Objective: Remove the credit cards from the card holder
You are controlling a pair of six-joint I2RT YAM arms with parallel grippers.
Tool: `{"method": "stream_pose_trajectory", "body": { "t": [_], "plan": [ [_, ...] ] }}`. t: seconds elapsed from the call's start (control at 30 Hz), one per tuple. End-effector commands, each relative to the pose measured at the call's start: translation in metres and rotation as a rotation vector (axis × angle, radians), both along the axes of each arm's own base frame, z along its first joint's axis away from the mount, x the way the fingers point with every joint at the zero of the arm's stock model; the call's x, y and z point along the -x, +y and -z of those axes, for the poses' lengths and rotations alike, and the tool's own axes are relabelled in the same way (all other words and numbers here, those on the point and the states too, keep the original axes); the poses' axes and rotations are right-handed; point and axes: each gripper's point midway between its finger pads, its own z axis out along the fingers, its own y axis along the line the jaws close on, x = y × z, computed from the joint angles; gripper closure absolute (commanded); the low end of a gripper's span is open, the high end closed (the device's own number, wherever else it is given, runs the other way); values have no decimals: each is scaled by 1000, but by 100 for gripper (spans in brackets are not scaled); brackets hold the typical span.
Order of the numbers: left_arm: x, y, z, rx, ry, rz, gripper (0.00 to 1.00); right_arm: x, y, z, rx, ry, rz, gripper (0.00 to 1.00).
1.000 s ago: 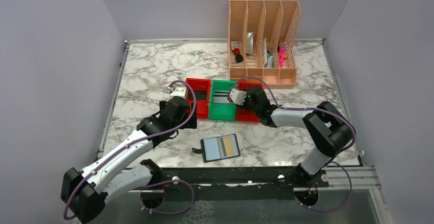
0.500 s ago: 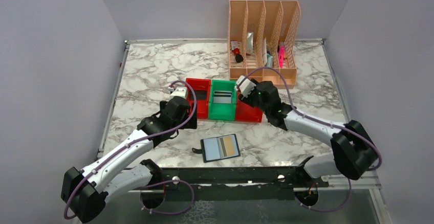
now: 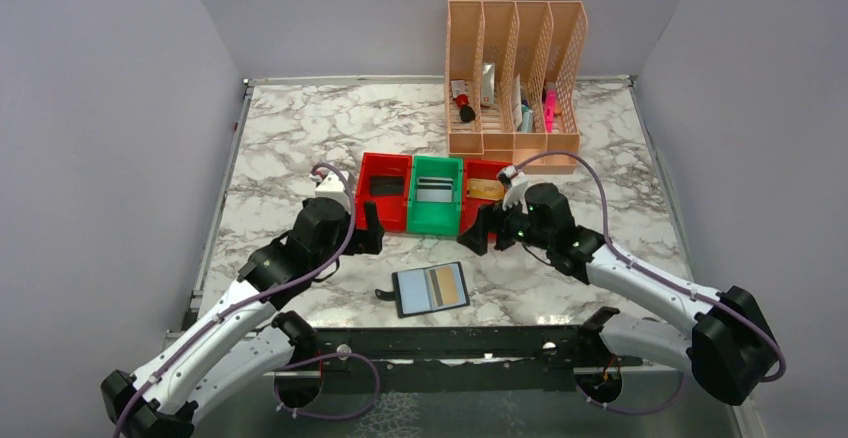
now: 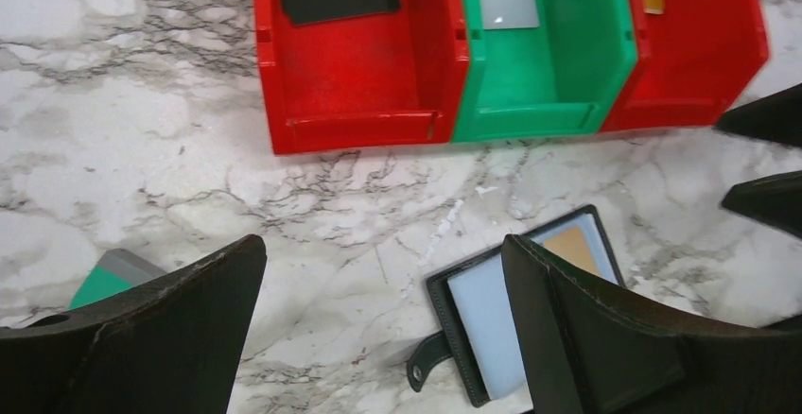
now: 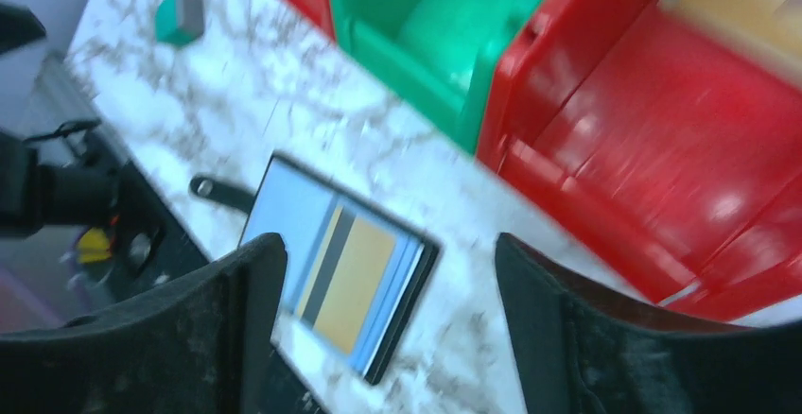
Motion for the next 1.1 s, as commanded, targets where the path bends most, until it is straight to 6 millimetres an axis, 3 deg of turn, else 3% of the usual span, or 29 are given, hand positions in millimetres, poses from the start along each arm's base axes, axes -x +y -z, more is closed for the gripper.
{"method": "stream_pose_trajectory", "body": {
  "t": [0.0,0.13,0.2,0.4,0.67,0.77,1.07],
  "plan": [
    [19,-34,-2,218,26,124,2,50,12,6,-198,232,-63,22],
    [40,-80,8,474,103,280,14,77,17,19,-261,322,-141,42],
    [45,-92,13,531,146,317,20,82,19,24,-268,353,-145,51],
    [53,-114,24,537,218,363,30,94,35,38,-236,396,-165,62],
    [75,-148,44,471,258,407,39,95,40,66,-160,439,-102,68],
    [76,-150,58,430,274,387,47,96,42,72,-152,455,-101,68],
    [75,-157,79,433,281,356,49,92,46,91,-123,493,-78,68]
  ]
}}
